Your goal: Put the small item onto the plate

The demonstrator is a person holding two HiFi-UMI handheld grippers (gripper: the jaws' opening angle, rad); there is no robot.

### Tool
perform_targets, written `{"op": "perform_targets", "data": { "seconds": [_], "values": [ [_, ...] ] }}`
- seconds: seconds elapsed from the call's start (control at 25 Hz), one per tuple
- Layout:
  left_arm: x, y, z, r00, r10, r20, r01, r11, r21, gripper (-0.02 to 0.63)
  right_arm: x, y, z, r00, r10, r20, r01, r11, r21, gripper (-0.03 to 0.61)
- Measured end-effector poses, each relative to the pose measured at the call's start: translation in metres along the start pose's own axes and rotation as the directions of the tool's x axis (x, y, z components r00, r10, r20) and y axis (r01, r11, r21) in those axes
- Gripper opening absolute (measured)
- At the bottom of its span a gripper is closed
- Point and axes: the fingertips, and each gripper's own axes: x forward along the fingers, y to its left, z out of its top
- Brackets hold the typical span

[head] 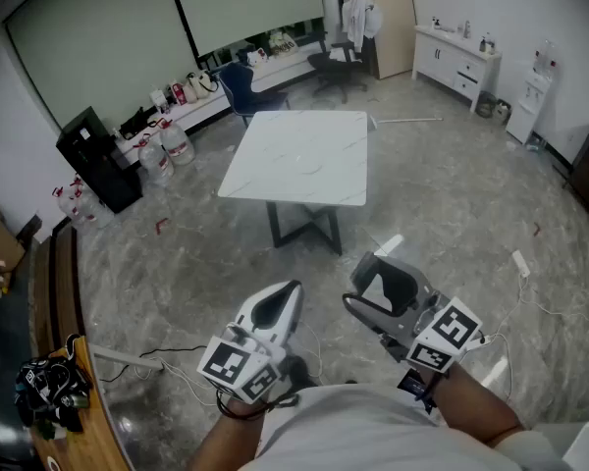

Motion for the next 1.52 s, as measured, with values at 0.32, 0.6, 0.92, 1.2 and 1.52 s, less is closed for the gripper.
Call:
{"op": "perform_targets", "data": {
  "seconds": [0.32,0.6,0.92,1.2,1.52],
  "values": [
    [0.002,0.007,-0.003,1.000,0.000,-0.004,0.000,1.000,-0.003,0.006,0.009,-0.002,0.000,1.000,0.007,0.000,-0.007,1.000,-0.007,0.302],
    [0.004,0.021,-0.006,1.000,-0.013,-0.007,0.013,1.000,-0.014,0.006,0.021,-0.008,-0.005,1.000,-0.008,-0.008,0.008,1.000,-0.005,0.304],
    [0.007,0.065,-0.004,0.999,-0.035,-0.007,0.035,0.999,-0.031,0.006,0.061,-0.017,-0.012,0.999,-0.036,-0.003,0.036,0.999,0.006,0.304],
    [0.022,0.136,0.012,0.996,-0.086,-0.010,0.086,0.995,-0.047,0.006,0.131,-0.036,-0.013,0.996,-0.089,-0.005,0.089,0.996,-0.010,0.304],
    [0.036,0.209,0.033,0.987,-0.161,-0.020,0.160,0.986,-0.042,0.006,0.208,-0.052,-0.017,0.987,-0.158,0.005,0.158,0.987,-0.015,0.304]
  ]
}}
